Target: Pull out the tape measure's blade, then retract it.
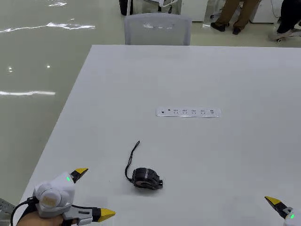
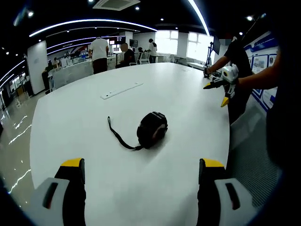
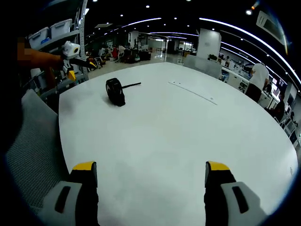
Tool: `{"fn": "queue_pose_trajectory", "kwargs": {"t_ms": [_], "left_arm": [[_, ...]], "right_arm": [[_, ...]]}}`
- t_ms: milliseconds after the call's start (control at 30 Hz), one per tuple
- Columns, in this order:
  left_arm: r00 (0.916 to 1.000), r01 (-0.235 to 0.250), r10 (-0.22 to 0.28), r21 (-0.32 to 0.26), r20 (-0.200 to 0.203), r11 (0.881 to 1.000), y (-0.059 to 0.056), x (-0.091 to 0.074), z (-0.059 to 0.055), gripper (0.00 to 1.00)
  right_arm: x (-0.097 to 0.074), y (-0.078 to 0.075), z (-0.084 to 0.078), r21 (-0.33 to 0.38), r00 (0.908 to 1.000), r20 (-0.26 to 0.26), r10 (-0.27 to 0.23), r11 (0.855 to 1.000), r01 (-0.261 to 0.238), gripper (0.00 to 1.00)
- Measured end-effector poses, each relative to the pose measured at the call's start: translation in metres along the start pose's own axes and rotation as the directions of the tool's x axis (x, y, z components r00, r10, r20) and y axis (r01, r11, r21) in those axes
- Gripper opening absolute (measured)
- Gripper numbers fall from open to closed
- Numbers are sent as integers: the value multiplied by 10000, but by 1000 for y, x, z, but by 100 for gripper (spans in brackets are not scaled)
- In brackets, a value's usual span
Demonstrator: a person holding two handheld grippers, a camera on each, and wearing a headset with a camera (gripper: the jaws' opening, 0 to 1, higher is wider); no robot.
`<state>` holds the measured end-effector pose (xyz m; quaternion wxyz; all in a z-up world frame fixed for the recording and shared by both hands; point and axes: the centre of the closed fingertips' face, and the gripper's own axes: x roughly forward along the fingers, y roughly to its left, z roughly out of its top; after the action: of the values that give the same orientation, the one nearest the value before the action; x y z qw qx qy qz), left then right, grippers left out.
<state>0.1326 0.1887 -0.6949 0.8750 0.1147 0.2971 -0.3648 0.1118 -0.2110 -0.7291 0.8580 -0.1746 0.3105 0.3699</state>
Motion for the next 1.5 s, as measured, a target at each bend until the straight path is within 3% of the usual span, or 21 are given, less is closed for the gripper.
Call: {"fn": "queue_pose_trajectory", "kwargs": {"t_ms": [267, 367, 400, 500, 867, 1133, 1333, 1500], "left_arm": [[9989, 390, -375, 570, -286, 9976, 2, 12, 6, 99], [9977, 631, -605, 922, -311, 9937, 2, 15, 9, 99], [9956, 919, -898, 918, -269, 9915, -2, 17, 12, 99], [9946, 972, -918, 1254, -477, 9873, 0, 22, 15, 99], [9836, 1725, -1611, 1609, -816, 9718, -6, 43, 32, 99], [9651, 2361, -2017, 2216, -1669, 9461, -5, 58, 31, 98], [9584, 2599, -2152, 2613, -1875, 9296, -8, 67, 40, 95], [9528, 2815, -2277, 3040, -2008, 9101, -16, 76, 46, 91]], "right_arm": [[7, 0, 7, -367, 9994, -140, 307, 9988, -312, 97], [9, 0, 9, -544, 9987, -243, 439, 9975, -452, 97], [10, -1, 10, -601, 9985, -255, 491, 9969, -506, 97], [13, -1, 13, -759, 9975, -319, 636, 9949, -659, 97], [33, 7, 35, -1214, 9933, -254, 1130, 9859, -1153, 97], [50, 15, 49, -1750, 9859, -417, 1622, 9703, -1670, 96], [62, 25, 60, -2033, 9792, -433, 1981, 9579, -2028, 95], [74, 35, 71, -2272, 9722, -434, 2300, 9454, -2338, 95]]}}
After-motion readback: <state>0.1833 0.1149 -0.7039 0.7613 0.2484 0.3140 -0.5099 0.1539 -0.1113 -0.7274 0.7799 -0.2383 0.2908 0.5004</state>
